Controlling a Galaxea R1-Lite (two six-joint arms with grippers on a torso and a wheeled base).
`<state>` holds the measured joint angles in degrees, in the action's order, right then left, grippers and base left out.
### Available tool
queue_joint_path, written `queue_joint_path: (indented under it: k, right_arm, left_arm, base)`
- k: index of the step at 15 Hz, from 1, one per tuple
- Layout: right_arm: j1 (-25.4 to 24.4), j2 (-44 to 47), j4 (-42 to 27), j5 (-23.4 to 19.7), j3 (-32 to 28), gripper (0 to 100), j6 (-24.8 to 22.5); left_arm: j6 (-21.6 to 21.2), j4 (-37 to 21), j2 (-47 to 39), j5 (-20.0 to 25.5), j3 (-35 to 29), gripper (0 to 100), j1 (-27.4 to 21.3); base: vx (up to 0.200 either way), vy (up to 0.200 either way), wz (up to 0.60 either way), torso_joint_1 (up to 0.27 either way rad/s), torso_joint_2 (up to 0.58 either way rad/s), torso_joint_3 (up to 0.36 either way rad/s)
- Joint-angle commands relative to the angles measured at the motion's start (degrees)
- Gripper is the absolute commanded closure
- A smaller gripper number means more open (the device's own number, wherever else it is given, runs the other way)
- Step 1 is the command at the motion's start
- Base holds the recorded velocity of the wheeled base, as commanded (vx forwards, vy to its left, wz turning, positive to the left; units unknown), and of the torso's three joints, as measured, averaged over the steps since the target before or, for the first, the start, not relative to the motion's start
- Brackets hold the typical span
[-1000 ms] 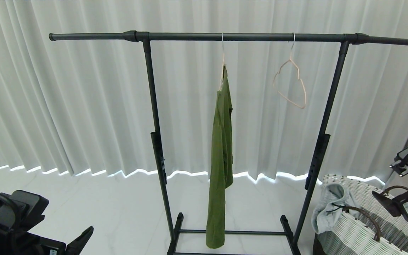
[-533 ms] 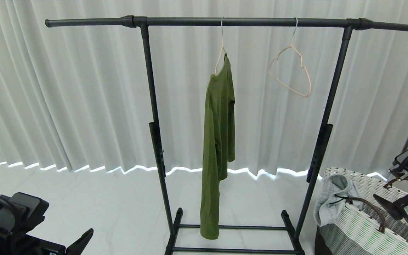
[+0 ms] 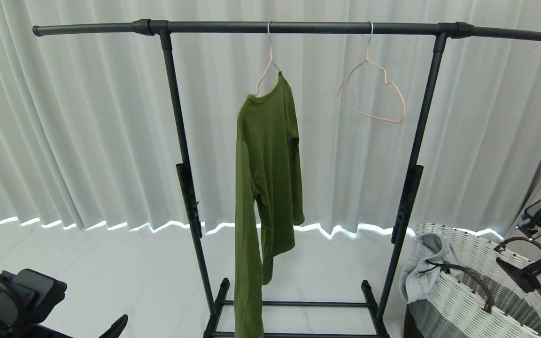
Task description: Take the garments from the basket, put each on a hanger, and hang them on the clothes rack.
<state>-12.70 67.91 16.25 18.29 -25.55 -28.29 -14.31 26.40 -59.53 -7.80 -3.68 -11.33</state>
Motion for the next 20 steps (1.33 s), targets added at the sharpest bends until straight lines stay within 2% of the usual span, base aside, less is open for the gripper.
queue_joint_path:
  k: [1, 2, 14, 17, 20]
  right_arm:
    - [-0.04, 0.11, 0.01, 0.00, -0.02, 0, -0.01]
    - [-0.04, 0.20, 0.01, 0.00, -0.02, 0, 0.08]
    - [-0.04, 1.34, 0.01, -0.36, 2.61, 0, 3.42]
    - [0.13, 5.30, 0.01, -0.44, 4.46, 0, 7.90]
    - [1.28, 13.74, 0.19, -0.53, 4.11, 0, 13.62]
  left_arm:
    - [-0.01, 0.05, 0.29, -0.02, -0.01, 0, -0.10]
    - [-0.01, 0.05, 0.20, -0.11, -0.01, 0, -0.10]
    - [-0.01, 0.05, -1.03, 0.07, -0.80, 0, -0.10]
    - [-0.01, 0.05, -1.47, 0.16, -0.71, 0, -0.10]
    - [-0.01, 0.05, -1.38, 0.16, -0.98, 0, -0.10]
  base:
    - [0.000, -0.200, 0.00, 0.002, 0.00, 0.002]
    - [0.000, -0.200, 0.00, 0.002, 0.00, 0.002]
    - [0.200, 0.000, 0.00, 0.003, 0.00, 0.003]
    - [0.200, 0.000, 0.00, -0.001, 0.00, 0.002]
    - [0.000, 0.000, 0.00, 0.000, 0.00, 0.000]
